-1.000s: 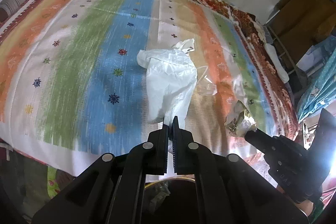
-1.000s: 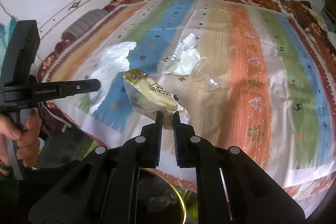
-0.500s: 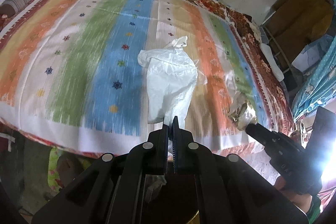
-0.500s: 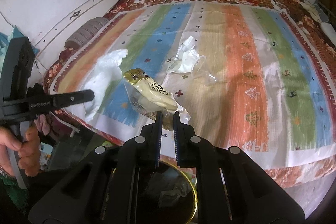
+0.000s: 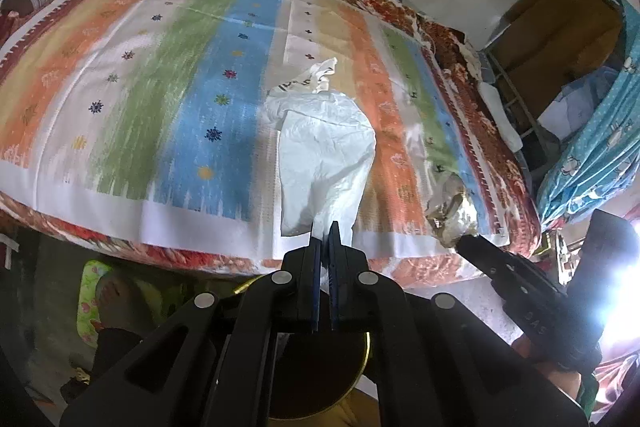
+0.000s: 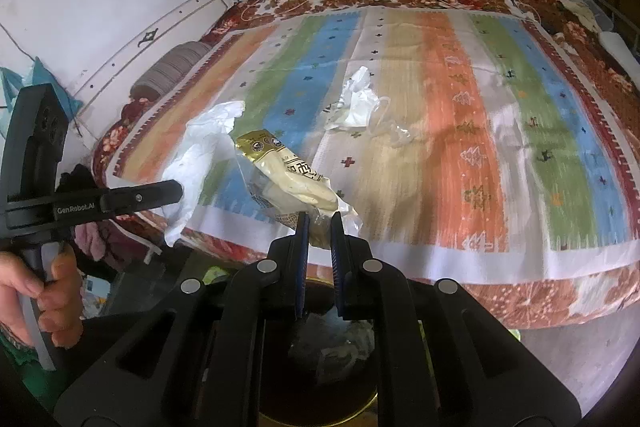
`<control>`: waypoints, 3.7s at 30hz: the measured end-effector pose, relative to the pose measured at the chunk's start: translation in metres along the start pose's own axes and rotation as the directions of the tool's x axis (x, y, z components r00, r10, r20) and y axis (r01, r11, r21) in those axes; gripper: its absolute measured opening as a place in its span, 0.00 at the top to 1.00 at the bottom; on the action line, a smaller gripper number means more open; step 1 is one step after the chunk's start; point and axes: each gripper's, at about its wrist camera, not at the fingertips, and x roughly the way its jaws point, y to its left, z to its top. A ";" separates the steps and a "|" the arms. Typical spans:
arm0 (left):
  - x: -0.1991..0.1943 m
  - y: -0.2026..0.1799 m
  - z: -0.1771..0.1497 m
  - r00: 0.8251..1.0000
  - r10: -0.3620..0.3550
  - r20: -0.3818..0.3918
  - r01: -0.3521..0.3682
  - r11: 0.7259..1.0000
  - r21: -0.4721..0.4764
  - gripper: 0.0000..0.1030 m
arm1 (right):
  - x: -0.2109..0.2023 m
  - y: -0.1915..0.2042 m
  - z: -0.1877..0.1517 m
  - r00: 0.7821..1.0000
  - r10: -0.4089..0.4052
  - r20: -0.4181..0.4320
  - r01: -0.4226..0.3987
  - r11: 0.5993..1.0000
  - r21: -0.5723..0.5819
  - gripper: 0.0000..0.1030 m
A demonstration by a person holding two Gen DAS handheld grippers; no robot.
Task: Collect trash
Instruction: 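Lift the tissue and packet with both grippers and carry them over the bin, then open both grippers to drop the tissue and packet into the bin, then move both open grippers up from the bin toward the white bag and clear cup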
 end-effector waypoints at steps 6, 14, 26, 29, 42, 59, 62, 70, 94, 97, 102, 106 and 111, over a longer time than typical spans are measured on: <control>-0.011 -0.009 -0.014 1.000 -0.018 0.015 0.018 1.000 0.018 0.98 | -0.008 0.006 -0.016 1.000 -0.010 -0.008 0.010 1.000 0.000 0.91; -0.020 -0.014 -0.033 0.999 -0.028 0.022 0.027 0.999 0.035 0.98 | -0.021 0.009 -0.038 1.000 -0.007 -0.006 0.007 1.000 0.014 0.91; -0.023 -0.018 -0.070 1.000 -0.027 0.008 0.027 0.999 0.034 0.98 | -0.019 0.009 -0.077 0.998 -0.029 -0.053 0.032 0.998 0.052 0.90; -0.023 -0.019 -0.079 1.000 -0.026 0.008 0.025 0.999 0.035 0.98 | -0.014 0.011 -0.090 0.996 -0.051 -0.078 0.055 0.998 0.039 0.90; 0.001 -0.021 -0.106 0.996 0.053 -0.067 -0.050 0.998 0.047 0.98 | 0.024 0.012 -0.129 0.971 -0.083 -0.223 0.095 0.995 0.043 0.90; 0.056 0.000 -0.129 0.950 0.133 -0.284 -0.146 0.989 -0.026 0.98 | 0.062 0.000 -0.146 0.935 -0.068 -0.347 0.116 0.986 0.117 0.89; 0.061 0.003 -0.128 0.943 0.146 -0.298 -0.164 0.986 -0.034 0.97 | 0.067 0.000 -0.146 0.932 -0.075 -0.356 0.122 0.986 0.111 0.89; 0.075 0.005 -0.128 0.931 0.159 -0.328 -0.182 0.982 -0.041 0.97 | 0.085 -0.006 -0.148 0.917 -0.067 -0.393 0.133 0.981 0.142 0.87; 0.068 0.011 -0.109 0.954 0.155 -0.255 -0.184 0.978 -0.094 0.65 | 0.091 -0.016 -0.139 0.940 0.007 -0.340 0.090 0.959 0.269 0.49; 0.062 0.009 -0.102 0.962 0.164 -0.219 -0.187 0.978 -0.088 0.60 | 0.086 -0.013 -0.133 0.948 -0.016 -0.319 0.097 0.966 0.241 0.48; 0.043 0.008 -0.087 0.979 0.159 -0.126 -0.171 0.981 -0.094 0.54 | 0.074 -0.008 -0.121 0.961 -0.045 -0.272 0.102 0.975 0.199 0.44; 0.029 0.003 -0.072 0.987 0.149 -0.060 -0.153 0.986 -0.065 0.47 | 0.068 -0.005 -0.110 0.969 0.007 -0.246 0.043 0.980 0.196 0.36; 0.026 0.004 -0.054 0.988 0.147 -0.051 -0.151 0.986 -0.066 0.43 | 0.056 0.003 -0.090 0.979 -0.014 -0.204 0.040 0.991 0.125 0.30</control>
